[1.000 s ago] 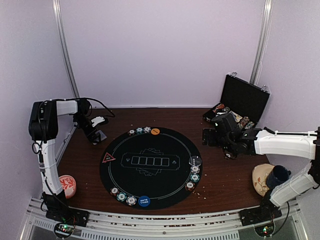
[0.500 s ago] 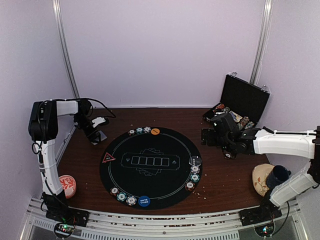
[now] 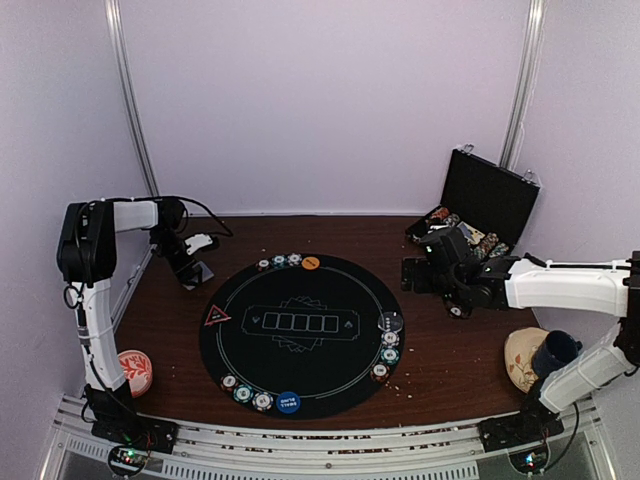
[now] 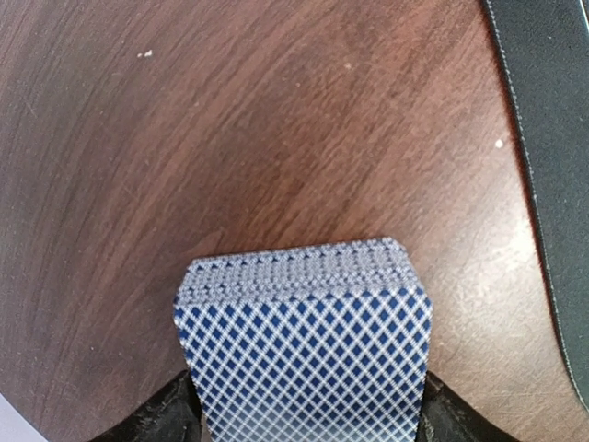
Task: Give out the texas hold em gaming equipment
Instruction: Pick up the poker card from the corner of the board.
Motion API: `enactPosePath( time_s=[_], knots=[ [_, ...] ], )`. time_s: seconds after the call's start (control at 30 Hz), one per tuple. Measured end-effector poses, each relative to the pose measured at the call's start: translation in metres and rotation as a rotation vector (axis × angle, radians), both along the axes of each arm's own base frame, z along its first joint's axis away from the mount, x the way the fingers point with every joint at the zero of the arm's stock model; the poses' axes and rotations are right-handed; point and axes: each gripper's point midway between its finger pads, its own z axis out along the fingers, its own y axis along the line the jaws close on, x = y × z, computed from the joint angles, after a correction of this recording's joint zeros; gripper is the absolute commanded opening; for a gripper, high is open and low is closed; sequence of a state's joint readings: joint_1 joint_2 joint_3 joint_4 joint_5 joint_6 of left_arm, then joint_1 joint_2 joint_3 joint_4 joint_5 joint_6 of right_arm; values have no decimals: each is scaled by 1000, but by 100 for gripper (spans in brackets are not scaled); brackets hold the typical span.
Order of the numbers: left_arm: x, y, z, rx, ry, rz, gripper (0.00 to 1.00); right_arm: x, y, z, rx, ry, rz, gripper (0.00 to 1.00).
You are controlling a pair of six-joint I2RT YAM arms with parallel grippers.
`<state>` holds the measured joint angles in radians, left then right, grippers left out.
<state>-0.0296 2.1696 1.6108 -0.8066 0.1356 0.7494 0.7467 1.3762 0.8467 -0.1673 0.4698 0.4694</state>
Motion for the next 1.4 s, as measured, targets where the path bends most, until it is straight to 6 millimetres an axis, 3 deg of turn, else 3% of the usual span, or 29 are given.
enactPosePath(
  time_s=[0.47,0.87,1.07,1.4],
  knots=[
    [-4,-2,-2,11,37,-32,69,-2,3,-2,-5,5,9,100],
    [-5,-2,-1,9,52,-38,51,-3,6,-2,-5,4,17,100],
    [-4,-3,-1,3,50,-37,37,-4,8,-2,-7,3,25,100],
    [-4,-4,1,-21,49,-35,26,-6,38,-1,-26,-6,101,100]
  ],
)
